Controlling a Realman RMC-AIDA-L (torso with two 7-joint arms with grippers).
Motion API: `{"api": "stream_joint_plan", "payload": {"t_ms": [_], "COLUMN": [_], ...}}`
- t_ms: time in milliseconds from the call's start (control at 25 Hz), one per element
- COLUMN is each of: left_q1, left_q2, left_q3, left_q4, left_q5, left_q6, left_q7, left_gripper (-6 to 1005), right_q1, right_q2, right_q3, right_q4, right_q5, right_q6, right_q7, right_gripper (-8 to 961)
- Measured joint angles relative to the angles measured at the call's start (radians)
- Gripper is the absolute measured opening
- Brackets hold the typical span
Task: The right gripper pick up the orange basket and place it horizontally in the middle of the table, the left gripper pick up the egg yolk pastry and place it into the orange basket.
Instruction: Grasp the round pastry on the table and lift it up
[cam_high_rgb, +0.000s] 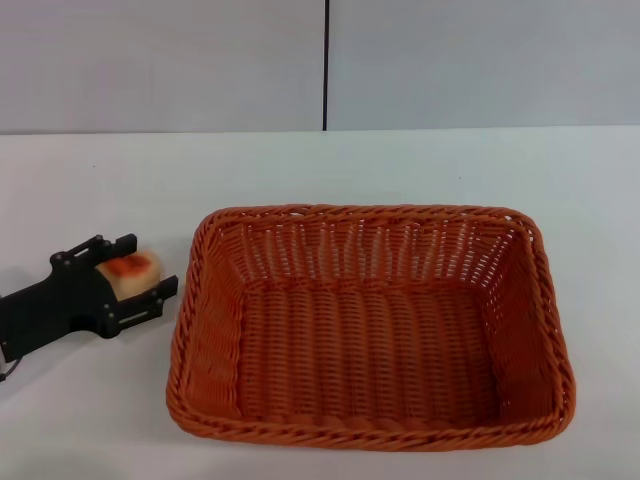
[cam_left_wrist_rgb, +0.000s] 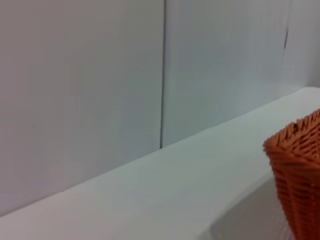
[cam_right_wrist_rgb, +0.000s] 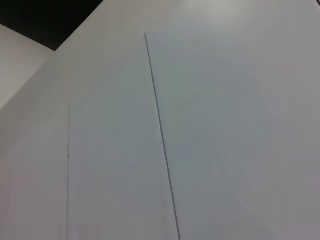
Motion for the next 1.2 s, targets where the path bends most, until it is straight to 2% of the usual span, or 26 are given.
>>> {"api": "stream_joint_plan", "payload": {"t_ms": [200, 360, 440, 560, 840, 1040, 1200], "left_q1": [0.012, 0.016, 0.018, 0.018, 0.026, 0.066, 0.110], "left_q2": [0.000, -0.012, -0.031, -0.047, -0.054, -0.052, -0.054], "left_q3": [0.007, 0.007, 0.005, 0.000, -0.010, -0.023, -0.070], "left_q4": [0.001, 0.000, -0.003, -0.005, -0.016, -0.074, -0.125], "left_q5": [0.000, -0.002, -0.002, -0.003, 0.000, 0.002, 0.002], "left_q6": [0.015, 0.038, 0.063, 0.084, 0.087, 0.090, 0.074], "left_q7": [0.001, 0.010, 0.027, 0.046, 0.058, 0.058, 0.058], "left_gripper": [758, 757, 756, 756, 754, 596, 469], "right_q1": [0.011, 0.019, 0.024, 0.027, 0.023, 0.022, 0.024], "right_q2": [-0.001, -0.001, -0.001, -0.001, -0.001, -0.002, -0.002], "right_q3": [0.015, 0.018, 0.021, 0.022, 0.024, 0.035, 0.041], "right_q4": [0.009, 0.010, 0.010, 0.010, 0.012, 0.019, 0.019], "right_q5": [-0.017, -0.030, -0.036, -0.042, -0.042, -0.044, -0.054], "right_q6": [0.001, 0.002, 0.002, 0.003, 0.003, 0.003, 0.002], "right_q7": [0.000, 0.000, 0.000, 0.000, 0.000, 0.000, 0.000], "right_gripper": [553, 553, 553, 553, 553, 553, 553]}}
